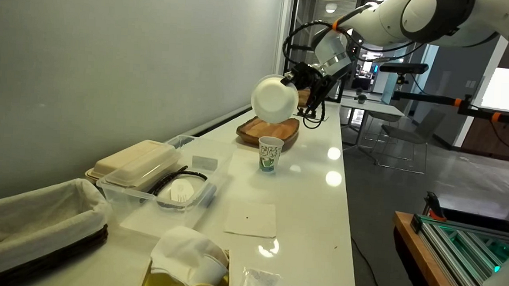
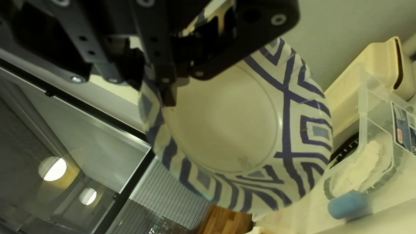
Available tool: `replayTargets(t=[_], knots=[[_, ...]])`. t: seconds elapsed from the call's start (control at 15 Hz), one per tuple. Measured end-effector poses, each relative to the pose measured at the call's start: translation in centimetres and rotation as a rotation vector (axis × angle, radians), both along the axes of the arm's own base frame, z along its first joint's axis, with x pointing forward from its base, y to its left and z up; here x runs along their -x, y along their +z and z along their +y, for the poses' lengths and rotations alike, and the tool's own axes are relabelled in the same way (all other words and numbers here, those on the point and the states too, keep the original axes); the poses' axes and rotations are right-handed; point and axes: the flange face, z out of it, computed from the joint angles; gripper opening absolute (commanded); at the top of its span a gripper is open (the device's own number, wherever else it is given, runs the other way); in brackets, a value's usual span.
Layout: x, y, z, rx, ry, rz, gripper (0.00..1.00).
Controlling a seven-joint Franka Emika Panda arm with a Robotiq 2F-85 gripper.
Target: Pour the contents in the bowl into the coffee cup.
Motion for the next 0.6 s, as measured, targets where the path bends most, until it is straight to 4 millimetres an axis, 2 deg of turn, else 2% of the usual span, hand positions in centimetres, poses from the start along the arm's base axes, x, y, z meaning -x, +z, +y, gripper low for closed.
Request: replayTargets(t=[0.6], knots=[[-0.45,-0.36,0.29,-0.034,0.018,-0.001,0.02]])
